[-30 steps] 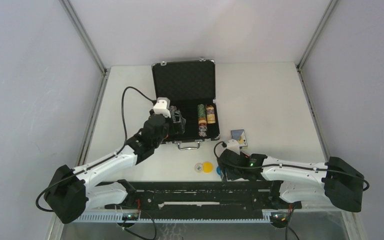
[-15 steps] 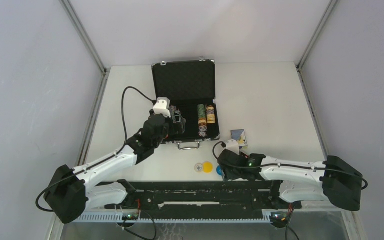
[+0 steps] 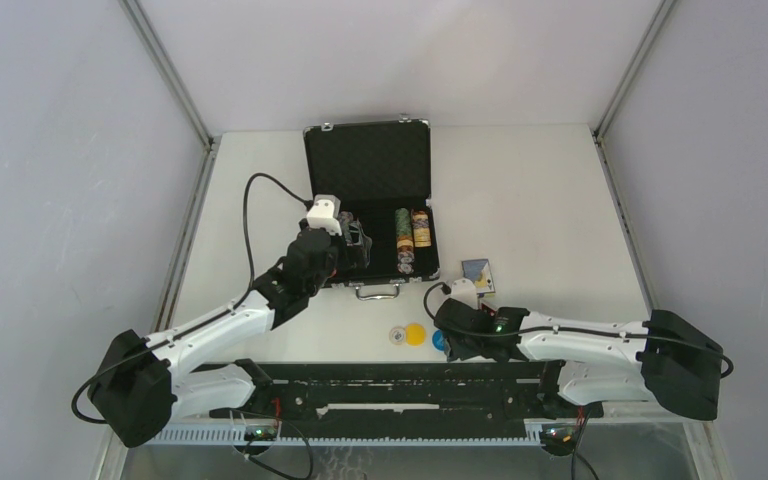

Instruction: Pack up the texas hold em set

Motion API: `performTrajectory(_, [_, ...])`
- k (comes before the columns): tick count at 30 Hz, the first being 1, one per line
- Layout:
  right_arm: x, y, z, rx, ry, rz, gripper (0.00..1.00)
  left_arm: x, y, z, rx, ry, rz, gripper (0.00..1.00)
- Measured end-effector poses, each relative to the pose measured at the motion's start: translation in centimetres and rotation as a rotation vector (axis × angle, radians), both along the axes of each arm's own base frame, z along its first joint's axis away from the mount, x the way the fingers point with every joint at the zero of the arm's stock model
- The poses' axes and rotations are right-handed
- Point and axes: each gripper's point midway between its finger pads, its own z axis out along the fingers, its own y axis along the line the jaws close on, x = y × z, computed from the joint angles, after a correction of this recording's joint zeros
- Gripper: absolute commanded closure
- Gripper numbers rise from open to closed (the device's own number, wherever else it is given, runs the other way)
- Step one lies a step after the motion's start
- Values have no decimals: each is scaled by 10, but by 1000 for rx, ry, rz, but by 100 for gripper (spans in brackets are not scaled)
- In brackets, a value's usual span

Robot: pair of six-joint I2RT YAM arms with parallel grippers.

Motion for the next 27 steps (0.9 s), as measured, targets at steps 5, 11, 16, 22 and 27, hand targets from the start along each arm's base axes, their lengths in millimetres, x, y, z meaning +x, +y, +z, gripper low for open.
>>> performTrajectory(5, [0, 1, 0, 2, -1, 0, 54, 0, 0, 0, -1, 1, -3, 17])
performTrajectory(11, [-2, -2, 1, -7, 4, 4, 55, -2, -3, -2, -1, 8, -16, 17])
performTrajectory(16, [-1, -2, 8, 1, -2, 7, 55, -2, -2, -3, 1, 11, -16, 17])
performTrajectory(22, [1, 2, 17, 27, -21, 15, 56, -3, -2, -6, 4, 26, -14, 17])
performTrajectory(27, [7, 5, 27, 35, -57, 37, 56, -9, -11, -21, 25, 102, -67, 18])
